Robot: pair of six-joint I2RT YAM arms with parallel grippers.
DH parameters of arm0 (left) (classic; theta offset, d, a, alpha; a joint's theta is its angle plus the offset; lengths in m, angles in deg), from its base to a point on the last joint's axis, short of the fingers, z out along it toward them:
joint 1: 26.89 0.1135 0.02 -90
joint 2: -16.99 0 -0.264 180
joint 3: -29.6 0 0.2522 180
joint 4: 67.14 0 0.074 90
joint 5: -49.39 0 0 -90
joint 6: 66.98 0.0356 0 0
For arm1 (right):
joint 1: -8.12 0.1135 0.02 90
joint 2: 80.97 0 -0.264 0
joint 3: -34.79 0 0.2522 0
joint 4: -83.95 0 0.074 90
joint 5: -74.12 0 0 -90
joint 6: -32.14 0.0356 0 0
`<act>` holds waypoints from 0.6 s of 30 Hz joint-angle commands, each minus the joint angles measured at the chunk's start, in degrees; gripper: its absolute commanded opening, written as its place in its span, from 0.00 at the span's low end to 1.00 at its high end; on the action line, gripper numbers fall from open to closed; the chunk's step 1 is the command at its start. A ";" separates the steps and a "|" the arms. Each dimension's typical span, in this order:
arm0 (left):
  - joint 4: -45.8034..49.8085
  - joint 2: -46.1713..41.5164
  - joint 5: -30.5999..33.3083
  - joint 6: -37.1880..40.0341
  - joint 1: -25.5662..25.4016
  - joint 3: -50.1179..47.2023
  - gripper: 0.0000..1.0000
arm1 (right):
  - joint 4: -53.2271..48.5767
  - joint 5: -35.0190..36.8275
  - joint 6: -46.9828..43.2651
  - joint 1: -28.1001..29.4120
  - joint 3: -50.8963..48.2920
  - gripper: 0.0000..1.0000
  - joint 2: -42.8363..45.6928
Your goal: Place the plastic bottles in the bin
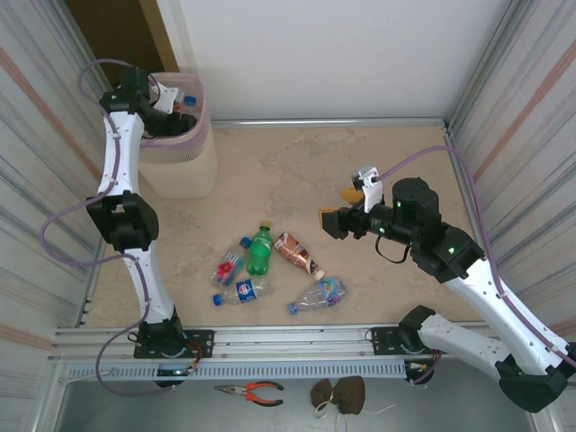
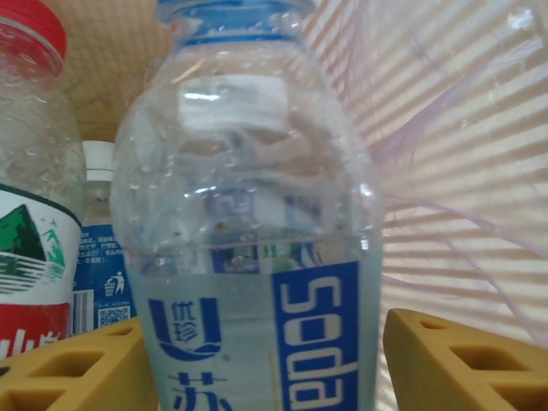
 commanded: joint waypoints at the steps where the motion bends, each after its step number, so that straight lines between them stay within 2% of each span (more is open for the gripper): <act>1: 0.94 -5.63 -0.75 -0.34 -0.49 2.10 0.70 | 0.40 0.48 -0.45 0.13 2.54 0.80 -0.78; 8: -0.29 -8.83 -1.07 -1.30 -0.55 1.93 0.74 | -0.19 1.50 -0.45 0.69 3.79 0.79 -2.57; 18: -3.57 -16.23 -5.26 -3.34 -0.54 -3.56 0.70 | -1.66 2.23 -2.62 0.98 3.25 0.79 -6.65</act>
